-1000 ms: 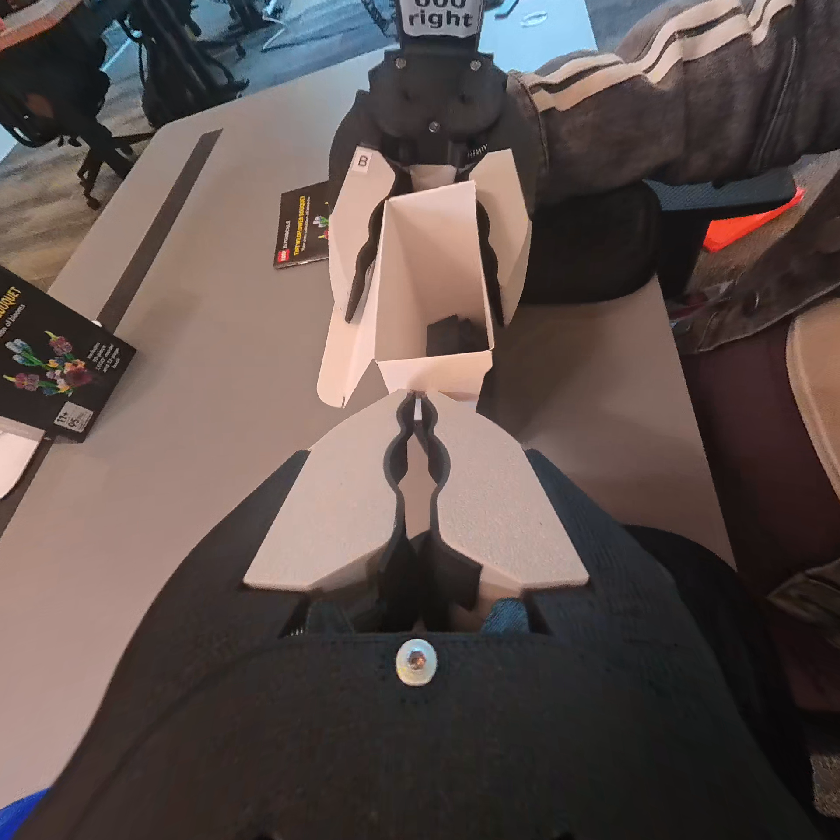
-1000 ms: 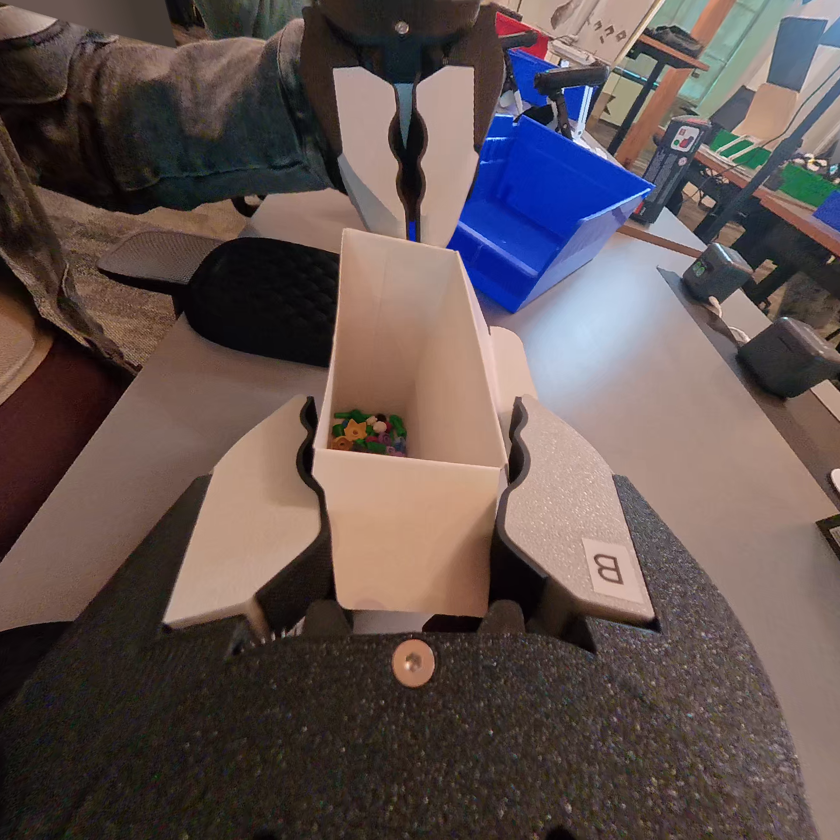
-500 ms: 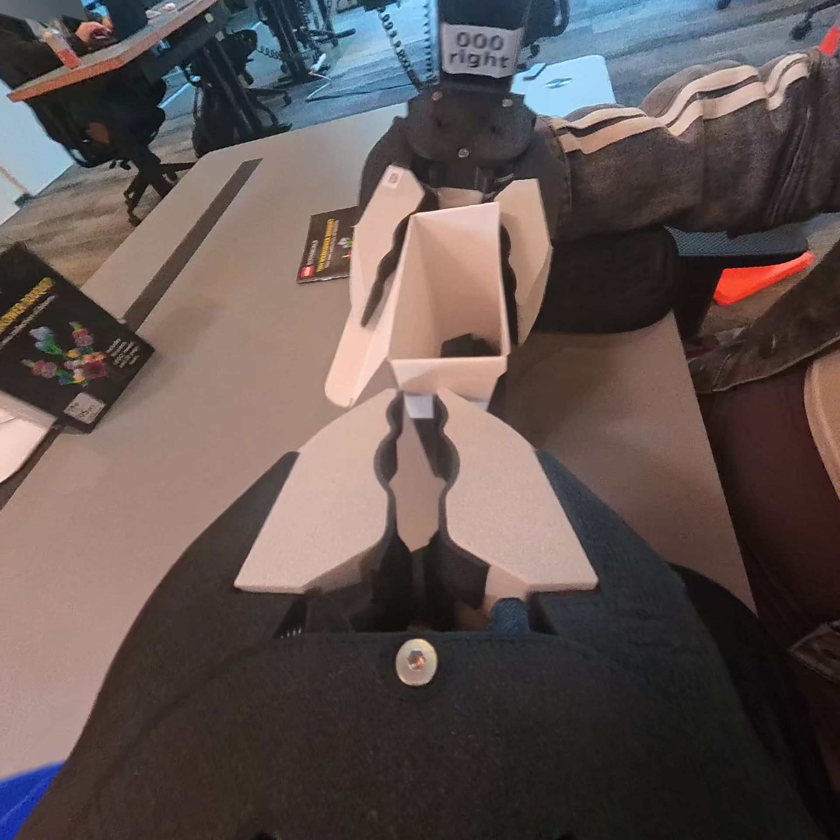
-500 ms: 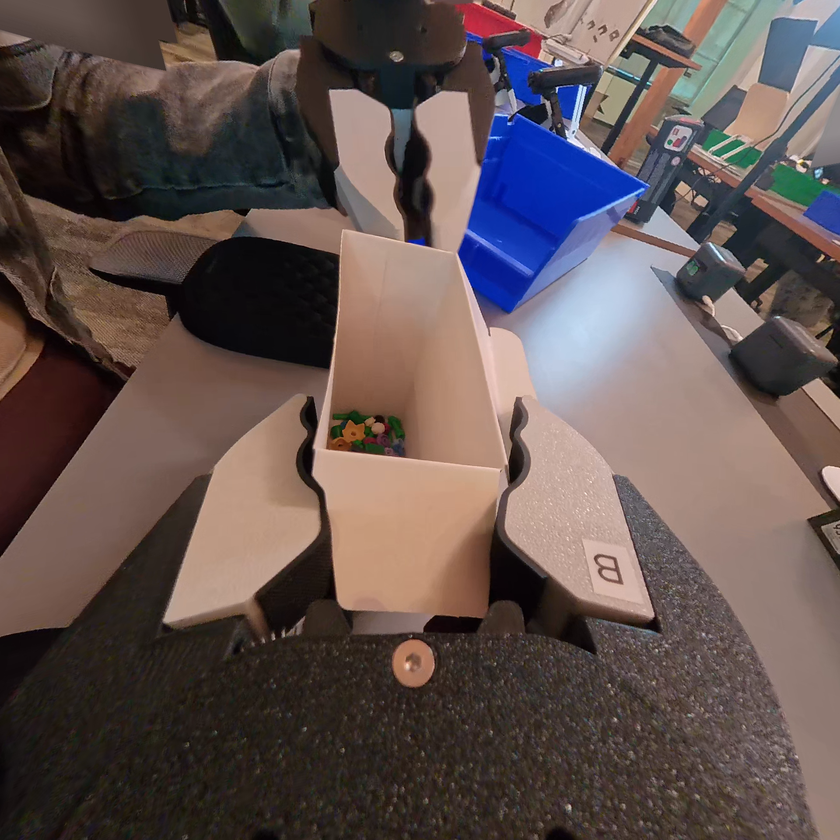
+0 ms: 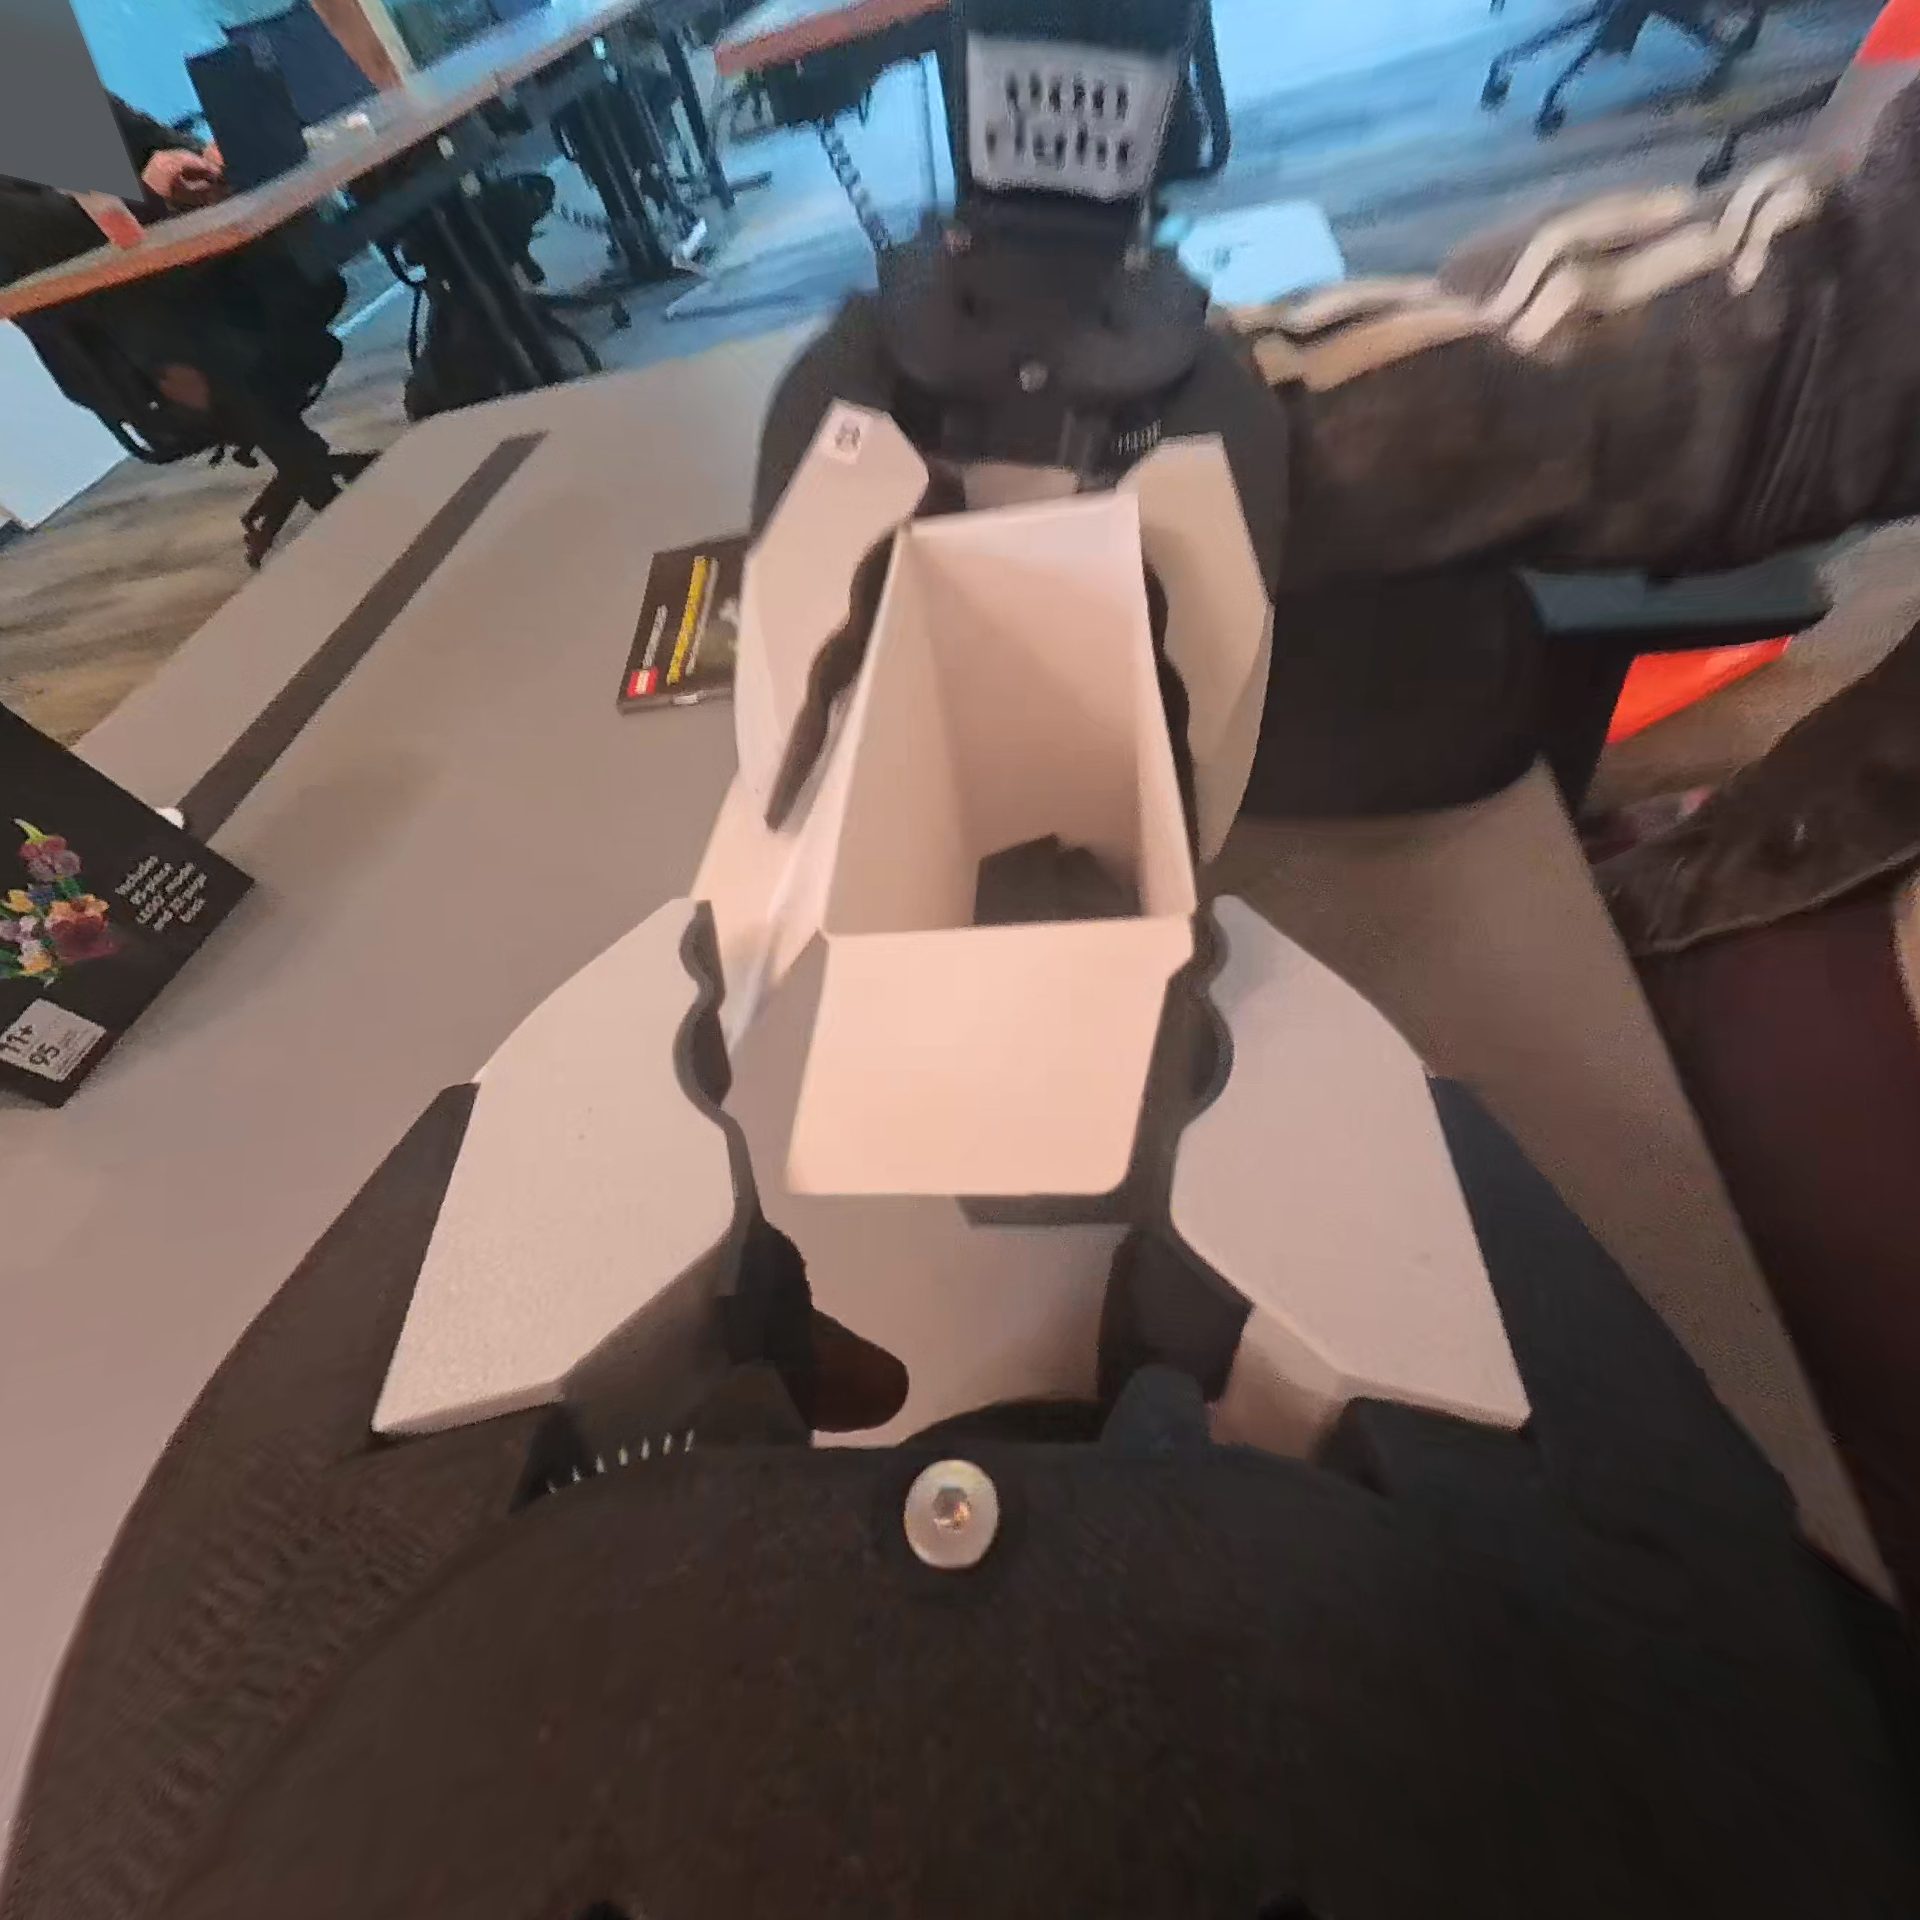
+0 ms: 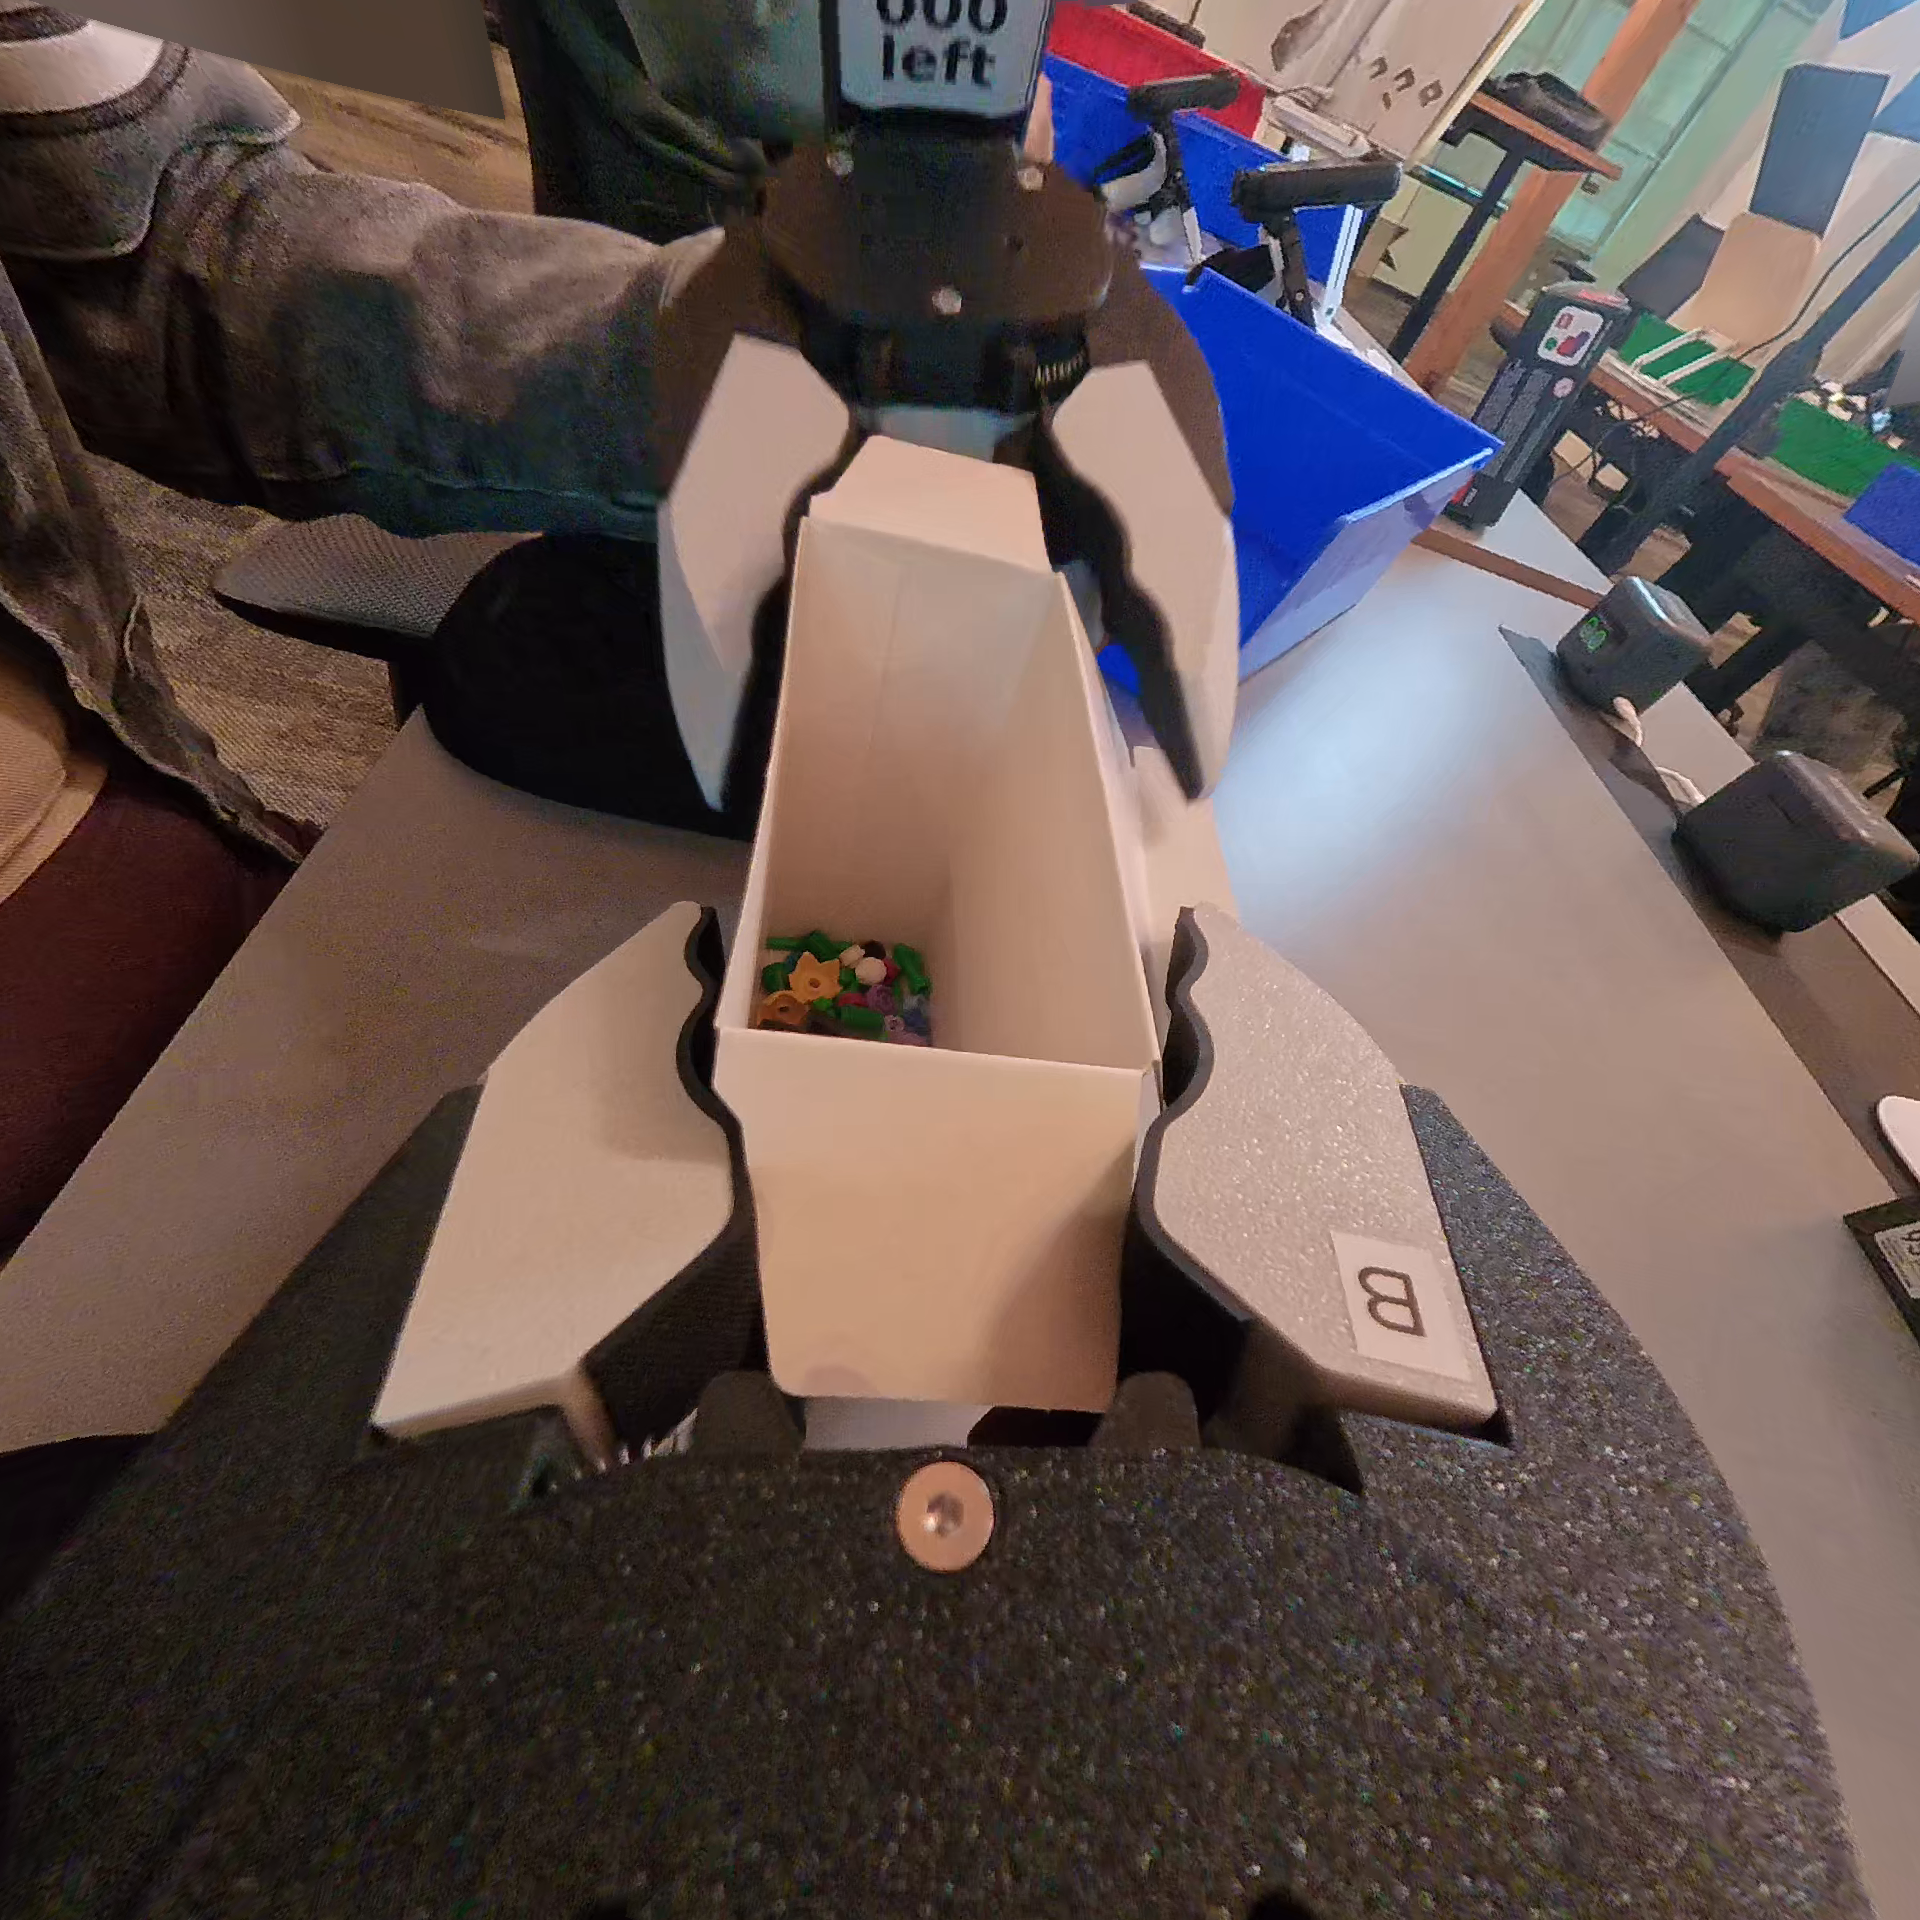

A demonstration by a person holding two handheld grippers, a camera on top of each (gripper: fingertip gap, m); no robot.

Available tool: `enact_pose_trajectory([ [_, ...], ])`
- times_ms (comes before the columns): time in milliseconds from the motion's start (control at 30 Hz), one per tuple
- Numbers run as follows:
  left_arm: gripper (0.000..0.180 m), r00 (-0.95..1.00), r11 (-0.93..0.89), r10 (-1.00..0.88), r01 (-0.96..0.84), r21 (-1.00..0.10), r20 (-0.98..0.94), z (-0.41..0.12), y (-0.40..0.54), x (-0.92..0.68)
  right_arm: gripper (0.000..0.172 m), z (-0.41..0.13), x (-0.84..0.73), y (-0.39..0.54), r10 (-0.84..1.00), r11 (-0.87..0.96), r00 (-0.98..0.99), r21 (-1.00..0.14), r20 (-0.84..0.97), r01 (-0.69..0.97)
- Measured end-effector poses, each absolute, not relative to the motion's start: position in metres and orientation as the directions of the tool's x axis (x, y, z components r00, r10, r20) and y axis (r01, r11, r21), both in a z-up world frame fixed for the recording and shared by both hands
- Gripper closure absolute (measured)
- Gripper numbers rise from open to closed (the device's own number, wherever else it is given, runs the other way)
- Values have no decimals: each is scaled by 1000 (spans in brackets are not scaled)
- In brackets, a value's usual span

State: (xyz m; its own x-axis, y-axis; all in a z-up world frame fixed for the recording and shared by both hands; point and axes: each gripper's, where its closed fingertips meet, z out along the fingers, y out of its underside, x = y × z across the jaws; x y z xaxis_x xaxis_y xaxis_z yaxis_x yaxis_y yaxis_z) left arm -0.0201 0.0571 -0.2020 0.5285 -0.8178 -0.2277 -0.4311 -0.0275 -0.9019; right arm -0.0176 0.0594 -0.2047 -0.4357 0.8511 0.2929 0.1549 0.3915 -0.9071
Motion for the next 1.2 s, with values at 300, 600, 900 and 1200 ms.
enact_pose_trajectory([
  [300, 118, 505, 37, -813, -451, -892, -289, -217, 57, -18, 85, -188, -9, 70, 900, 277, -382, -951, 208, 135],
  [600, 118, 514, 46, -804, -446, -894, -298, -217, 56, -20, 172, -136, 58, 87, 970, 170, -173, -985, 173, -31],
  [900, 119, 506, 36, -817, -435, -900, -277, -216, 54, -21, 172, -176, 32, 85, 981, 139, -163, -966, 104, 218],
  [1200, 120, 503, 29, -824, -420, -907, -260, -217, 54, -20, 172, -176, 28, 79, 979, 88, -195, -983, 56, 161],
])
